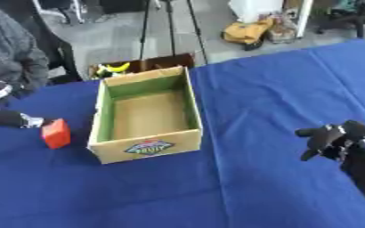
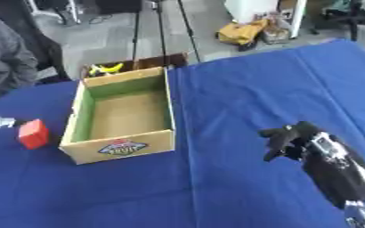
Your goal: Pick up objects on the table and place them in the box.
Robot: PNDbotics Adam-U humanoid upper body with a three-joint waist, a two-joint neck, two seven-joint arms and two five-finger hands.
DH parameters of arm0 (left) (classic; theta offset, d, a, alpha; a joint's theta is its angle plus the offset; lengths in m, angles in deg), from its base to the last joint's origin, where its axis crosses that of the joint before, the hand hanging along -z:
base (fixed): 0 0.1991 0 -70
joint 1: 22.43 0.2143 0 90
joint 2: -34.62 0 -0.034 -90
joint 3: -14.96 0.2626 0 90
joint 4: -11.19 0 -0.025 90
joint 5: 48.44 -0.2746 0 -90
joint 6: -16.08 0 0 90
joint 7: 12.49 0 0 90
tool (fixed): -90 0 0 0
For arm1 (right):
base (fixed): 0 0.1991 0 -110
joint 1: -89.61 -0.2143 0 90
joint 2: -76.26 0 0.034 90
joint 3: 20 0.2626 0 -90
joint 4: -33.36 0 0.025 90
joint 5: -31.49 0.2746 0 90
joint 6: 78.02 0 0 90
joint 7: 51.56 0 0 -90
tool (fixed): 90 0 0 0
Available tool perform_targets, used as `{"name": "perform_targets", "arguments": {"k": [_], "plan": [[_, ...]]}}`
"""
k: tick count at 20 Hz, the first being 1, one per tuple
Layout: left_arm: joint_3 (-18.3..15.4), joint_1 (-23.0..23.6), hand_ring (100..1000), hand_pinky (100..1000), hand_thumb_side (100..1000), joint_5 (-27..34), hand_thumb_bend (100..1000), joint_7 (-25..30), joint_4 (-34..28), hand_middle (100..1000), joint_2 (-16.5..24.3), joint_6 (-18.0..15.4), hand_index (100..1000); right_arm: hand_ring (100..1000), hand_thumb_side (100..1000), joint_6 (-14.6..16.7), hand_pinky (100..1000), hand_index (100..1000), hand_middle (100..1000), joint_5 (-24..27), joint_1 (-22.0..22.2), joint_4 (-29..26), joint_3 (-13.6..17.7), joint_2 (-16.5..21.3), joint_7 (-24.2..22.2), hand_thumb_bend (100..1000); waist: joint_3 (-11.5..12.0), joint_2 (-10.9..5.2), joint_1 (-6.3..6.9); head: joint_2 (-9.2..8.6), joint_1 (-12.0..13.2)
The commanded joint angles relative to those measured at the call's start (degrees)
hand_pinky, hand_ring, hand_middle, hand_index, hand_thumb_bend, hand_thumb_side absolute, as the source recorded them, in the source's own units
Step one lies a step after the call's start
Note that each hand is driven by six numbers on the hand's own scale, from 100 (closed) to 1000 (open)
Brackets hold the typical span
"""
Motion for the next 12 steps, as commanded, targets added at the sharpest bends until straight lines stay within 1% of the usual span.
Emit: {"name": "perform_targets", "arguments": {"k": [1,4,7,9,12], "plan": [[-1.0,-1.7,811,736,463,-3.7,694,0.4,1.4,762,0.8,-1.4,869,827,857,0.1,576,547,539,-0.2,-0.5,-0.5,0.0,1.3,-0.3,100,-0.2,-0.78,-0.02,0.4,0.3],[-1.4,-1.9,809,731,431,-5.7,649,-0.5,2.3,757,0.1,-1.4,864,827,856,0.1,577,548,539,-0.2,-0.5,-0.4,-0.1,1.3,-0.4,100,-0.5,-0.83,0.01,0.36,0.4],[-1.7,-1.7,795,707,384,-6.0,559,-1.7,3.2,733,-0.5,-1.3,846,827,856,0.1,576,548,539,-0.1,-0.7,-0.5,-0.1,1.3,-0.4,100,-0.7,-0.82,-0.05,0.25,0.4],[-2.0,-1.5,792,700,370,-5.6,532,-3.3,3.6,725,-1.0,-1.0,840,827,857,0.1,577,548,539,0.0,-0.7,-0.5,-0.2,1.3,-0.5,100,-0.8,-0.76,-0.08,0.18,0.5],[-1.9,-1.2,794,701,370,-5.1,515,-4.5,4.9,724,-1.6,-0.9,838,828,857,0.2,576,547,539,0.0,-0.9,-0.5,-0.2,1.3,-0.5,100,-1.0,-0.59,-0.12,0.13,0.6]]}}
